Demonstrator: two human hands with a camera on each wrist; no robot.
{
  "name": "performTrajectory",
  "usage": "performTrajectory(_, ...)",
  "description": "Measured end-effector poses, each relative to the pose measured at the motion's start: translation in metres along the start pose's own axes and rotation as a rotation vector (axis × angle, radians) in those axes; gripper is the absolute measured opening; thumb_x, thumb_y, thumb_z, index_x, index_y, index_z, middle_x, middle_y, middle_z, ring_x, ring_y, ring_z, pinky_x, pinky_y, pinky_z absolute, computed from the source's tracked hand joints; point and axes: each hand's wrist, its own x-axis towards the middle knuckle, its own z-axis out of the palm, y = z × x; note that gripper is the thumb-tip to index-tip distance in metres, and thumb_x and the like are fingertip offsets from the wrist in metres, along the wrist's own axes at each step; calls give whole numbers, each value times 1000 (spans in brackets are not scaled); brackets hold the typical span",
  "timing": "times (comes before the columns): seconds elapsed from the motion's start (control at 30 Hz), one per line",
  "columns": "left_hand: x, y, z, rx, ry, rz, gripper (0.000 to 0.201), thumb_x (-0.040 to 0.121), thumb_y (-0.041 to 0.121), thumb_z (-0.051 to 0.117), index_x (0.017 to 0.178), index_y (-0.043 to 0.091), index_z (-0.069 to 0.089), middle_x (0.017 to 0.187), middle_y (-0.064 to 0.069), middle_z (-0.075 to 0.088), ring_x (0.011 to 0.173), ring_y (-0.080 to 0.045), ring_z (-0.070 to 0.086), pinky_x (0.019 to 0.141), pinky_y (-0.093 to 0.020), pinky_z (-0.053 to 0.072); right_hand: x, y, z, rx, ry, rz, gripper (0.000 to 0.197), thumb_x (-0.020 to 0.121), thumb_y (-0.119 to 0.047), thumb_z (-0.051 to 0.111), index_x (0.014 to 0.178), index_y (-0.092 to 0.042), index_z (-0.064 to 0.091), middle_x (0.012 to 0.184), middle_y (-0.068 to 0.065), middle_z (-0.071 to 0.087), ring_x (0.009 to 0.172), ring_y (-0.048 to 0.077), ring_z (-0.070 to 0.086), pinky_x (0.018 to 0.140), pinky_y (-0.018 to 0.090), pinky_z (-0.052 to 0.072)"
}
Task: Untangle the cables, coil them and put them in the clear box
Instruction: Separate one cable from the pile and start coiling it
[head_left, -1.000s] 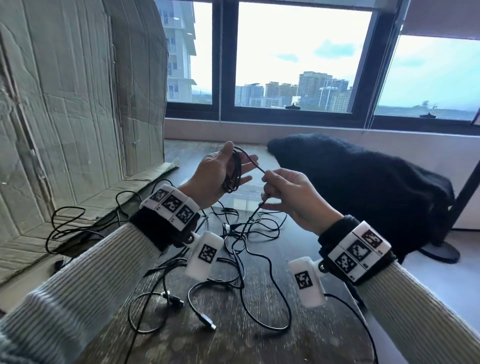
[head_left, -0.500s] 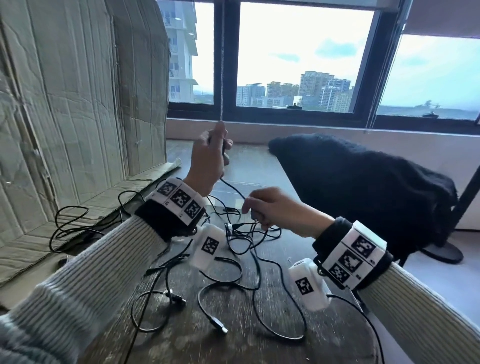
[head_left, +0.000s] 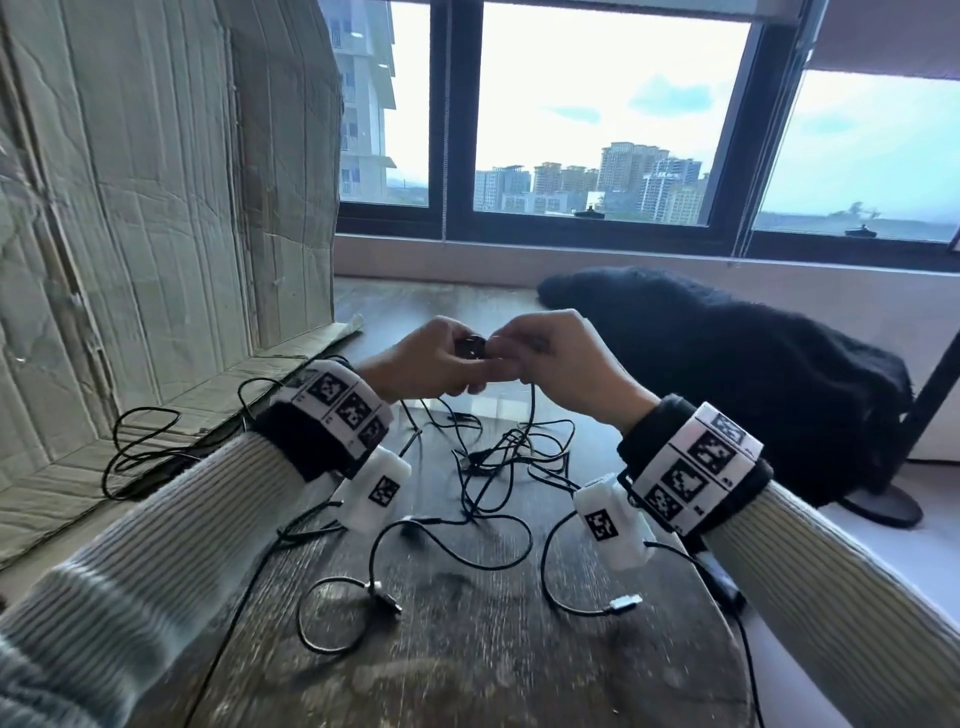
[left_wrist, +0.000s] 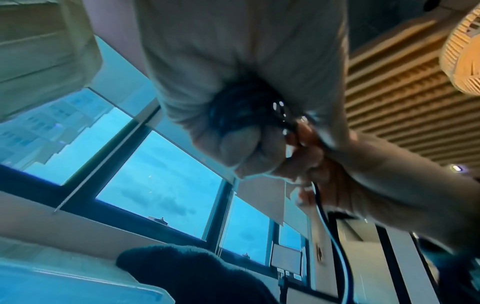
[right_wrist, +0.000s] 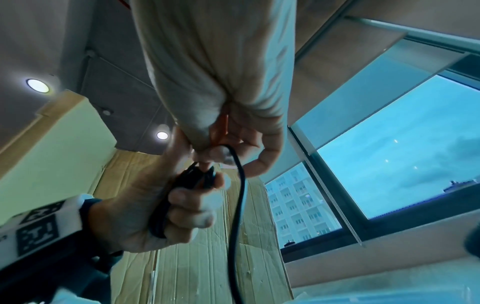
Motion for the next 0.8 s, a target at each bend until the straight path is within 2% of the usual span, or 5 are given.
performTrajectory(0.23, -9, -1, -26, -305, 161, 19, 31, 97, 20, 49, 68, 10, 55, 47, 12, 44, 44, -4, 38, 49, -16, 38, -6, 13, 2, 567, -246, 302, 20, 97, -25, 53, 83, -10, 55, 59, -5, 45, 52, 12, 46, 64, 30, 54)
performTrajectory(0.4, -4, 9, -33, -746, 503, -58, 29, 99, 29, 47, 75, 12, 54, 65, 1, 53, 77, -19, 64, 74, -41, 59, -19, 44, 29, 226, -259, 232, 22, 97, -24, 53, 80, -13, 60, 63, -3, 52, 58, 12, 48, 61, 24, 43)
performTrajectory(0.57, -5, 25, -65, -1016, 723, 172, 33, 100, 33, 42, 78, 10, 48, 65, 2, 53, 97, -35, 69, 72, -60, 55, -38, 74, 49, 17, -504, 300, 29, 99, -9, 45, 73, -16, 54, 58, -10, 58, 51, 0, 52, 60, 21, 45)
performTrajectory(0.7, -6, 36, -89, -1080, 878, 210, 33, 101, 33, 41, 78, 11, 50, 61, 2, 51, 67, -18, 67, 74, -52, 57, -35, 74, 40, -185, -641, 206, 6, 89, -19, 66, 91, -24, 63, 96, -1, 67, 80, 9, 58, 84, 32, 49)
performTrajectory(0.8, -7, 37, -95, -1118, 917, 196, 37, 101, 34, 42, 70, 15, 50, 57, 6, 46, 49, -8, 51, 49, -25, 49, -27, 65, 33, -179, -649, 146, 17, 87, -11, 68, 103, -7, 68, 103, 3, 69, 71, -7, 57, 79, 18, 48)
